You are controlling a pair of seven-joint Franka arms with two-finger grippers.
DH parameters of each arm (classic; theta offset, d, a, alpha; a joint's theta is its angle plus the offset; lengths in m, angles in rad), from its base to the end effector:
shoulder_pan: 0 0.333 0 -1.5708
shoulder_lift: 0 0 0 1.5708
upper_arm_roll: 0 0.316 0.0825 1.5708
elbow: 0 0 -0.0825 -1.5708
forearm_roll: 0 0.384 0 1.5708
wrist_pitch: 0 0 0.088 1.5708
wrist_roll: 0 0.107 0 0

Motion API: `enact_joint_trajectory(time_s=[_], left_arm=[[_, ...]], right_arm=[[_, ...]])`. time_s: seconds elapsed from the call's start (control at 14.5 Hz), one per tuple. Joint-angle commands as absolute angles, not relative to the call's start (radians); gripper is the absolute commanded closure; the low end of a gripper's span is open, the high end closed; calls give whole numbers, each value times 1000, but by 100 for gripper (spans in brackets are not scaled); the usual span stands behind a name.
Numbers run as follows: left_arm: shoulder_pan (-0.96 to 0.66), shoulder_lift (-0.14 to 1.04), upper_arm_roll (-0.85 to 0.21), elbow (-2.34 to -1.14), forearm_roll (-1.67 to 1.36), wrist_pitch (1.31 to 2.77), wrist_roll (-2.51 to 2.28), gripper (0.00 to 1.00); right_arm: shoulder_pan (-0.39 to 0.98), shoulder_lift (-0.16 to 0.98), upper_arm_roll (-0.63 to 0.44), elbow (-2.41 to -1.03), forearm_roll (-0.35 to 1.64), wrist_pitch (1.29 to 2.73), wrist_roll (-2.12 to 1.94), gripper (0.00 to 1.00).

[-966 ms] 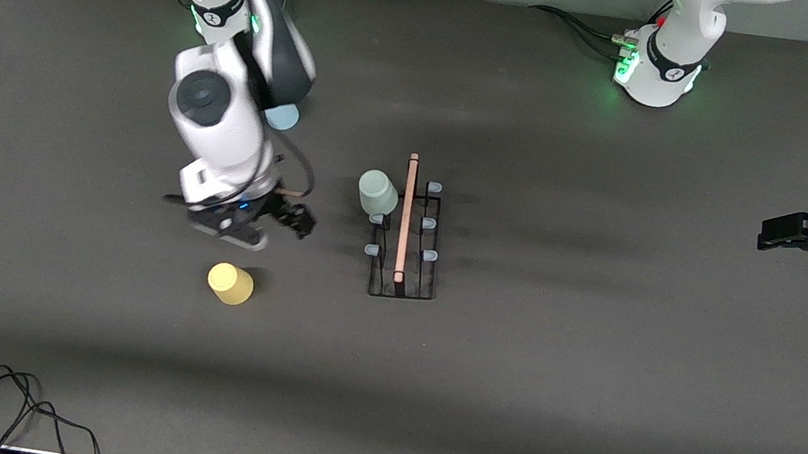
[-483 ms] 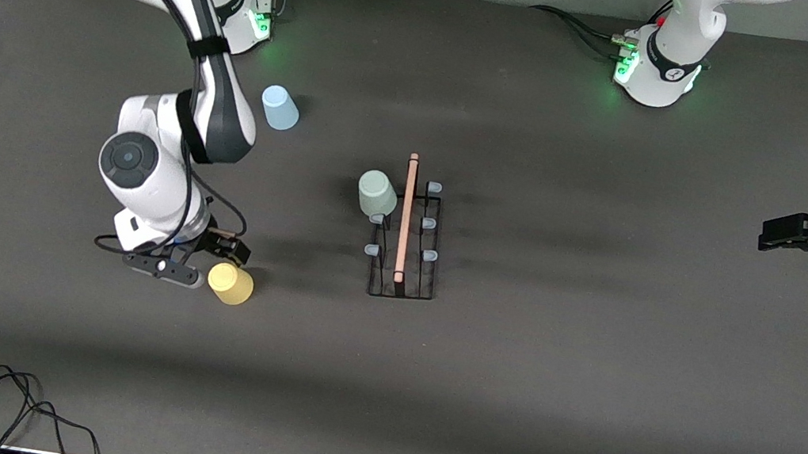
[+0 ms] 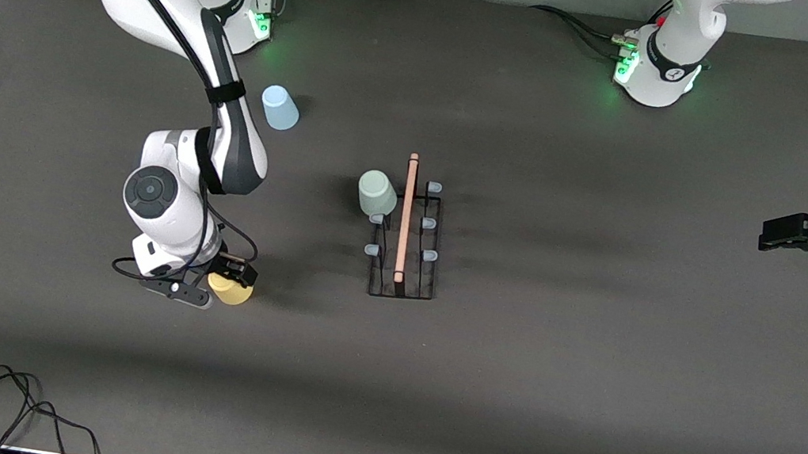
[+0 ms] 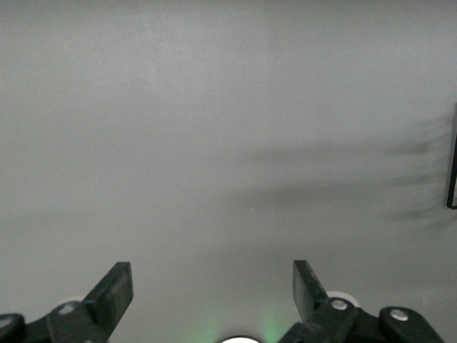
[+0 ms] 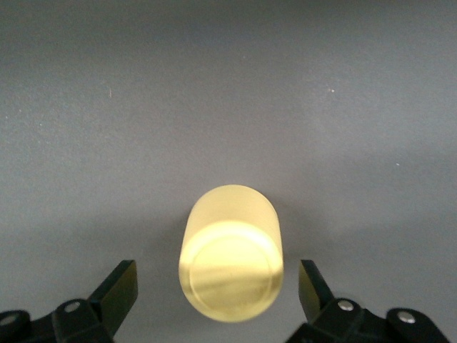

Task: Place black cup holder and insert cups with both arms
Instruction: 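Move the right gripper to the yellow cup and grasp it, then carry the yellow cup with the right gripper over the rack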

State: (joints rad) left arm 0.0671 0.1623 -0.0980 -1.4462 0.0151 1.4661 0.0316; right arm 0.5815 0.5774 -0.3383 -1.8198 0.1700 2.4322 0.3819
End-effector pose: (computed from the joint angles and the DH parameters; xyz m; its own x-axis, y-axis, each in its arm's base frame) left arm 0.5910 -0.0118 0.5815 0.9881 -0.0615 -0.1411 -0.0614 -0.9981 0.0052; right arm 0.6333 0.1752 0.2411 0.9747 -0.2028 0.0939 -0.2064 -0.9780 0.0298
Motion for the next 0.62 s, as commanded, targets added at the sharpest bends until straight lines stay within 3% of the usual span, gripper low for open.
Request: enact_joint_trajectory(time_s=[0.0,0.21,0.28,0.34,0.41,0.48,0.55], left_arm=[[64,150,-101,-1456,31,1471,17,0],[64,150,-101,-1456,31,1471,17,0],[64,150,-101,-1456,31,1471,17,0],[66,150,-101,-1456,31,1471,17,0],[67,150,-101,-1456,31,1471,17,0],[67,150,-101,-1456,31,1471,17,0],[66,150,-101,-1456,31,1471,17,0]], right_arm=[[575,620,-336,-1776,201,2437,351,0],[575,641,-336,-1778,201,2464,351,1],[575,641,-336,-1776,199,2465,348,20],[575,638,-336,-1776,201,2464,321,64],[574,632,-336,-1775,201,2457,310,89],[574,623,-336,-1773,201,2453,307,100],[574,600,-336,-1773,201,2435,307,100]])
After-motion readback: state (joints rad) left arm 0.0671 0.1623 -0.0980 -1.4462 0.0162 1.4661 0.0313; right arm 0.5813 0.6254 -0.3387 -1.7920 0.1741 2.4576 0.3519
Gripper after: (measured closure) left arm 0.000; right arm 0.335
